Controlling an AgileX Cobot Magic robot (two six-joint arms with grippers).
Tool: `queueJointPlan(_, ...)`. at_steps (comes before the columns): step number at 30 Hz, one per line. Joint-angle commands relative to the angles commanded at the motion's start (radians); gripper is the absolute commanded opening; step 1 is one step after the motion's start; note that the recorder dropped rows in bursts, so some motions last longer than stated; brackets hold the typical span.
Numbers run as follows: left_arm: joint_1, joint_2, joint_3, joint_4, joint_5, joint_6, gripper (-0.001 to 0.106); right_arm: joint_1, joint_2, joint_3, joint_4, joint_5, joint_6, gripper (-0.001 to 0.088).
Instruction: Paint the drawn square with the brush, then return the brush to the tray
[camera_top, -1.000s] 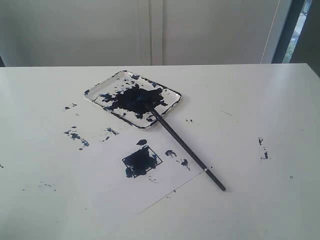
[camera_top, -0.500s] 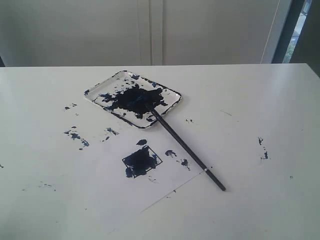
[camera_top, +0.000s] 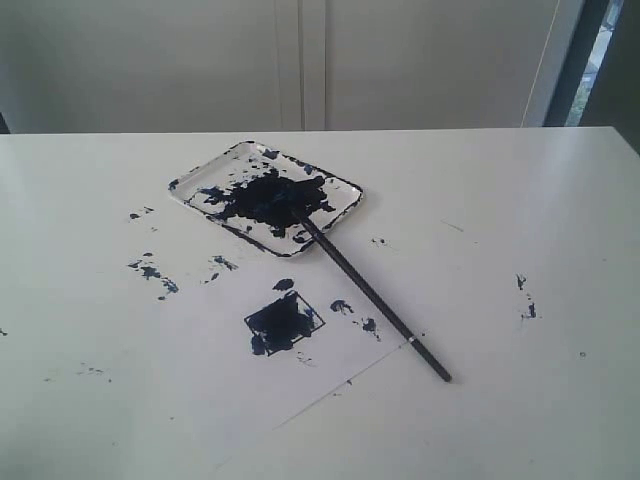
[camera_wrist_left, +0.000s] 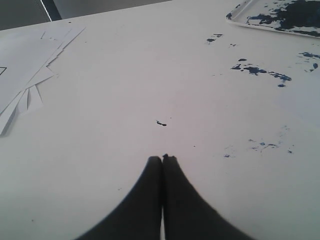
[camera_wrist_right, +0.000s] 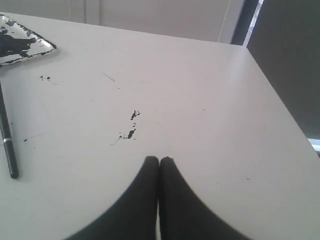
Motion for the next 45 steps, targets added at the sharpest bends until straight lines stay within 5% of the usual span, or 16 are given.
queueJointPlan(6, 0.000, 0.000, 0.000, 0.000, 0.000, 0.000, 0.000, -0.004, 0.000, 0.000, 0.000, 0.000, -0.002, 0.0000)
queueJointPlan(17, 0.000, 0.000, 0.000, 0.002, 0.000, 0.000, 0.000, -0.137, 0.000, 0.000, 0.000, 0.000, -0.002, 0.0000)
queueJointPlan(45, 0.000, 0.000, 0.000, 0.004, 0.000, 0.000, 0.000, -0.139, 0.000, 0.000, 0.000, 0.000, -0.002, 0.0000)
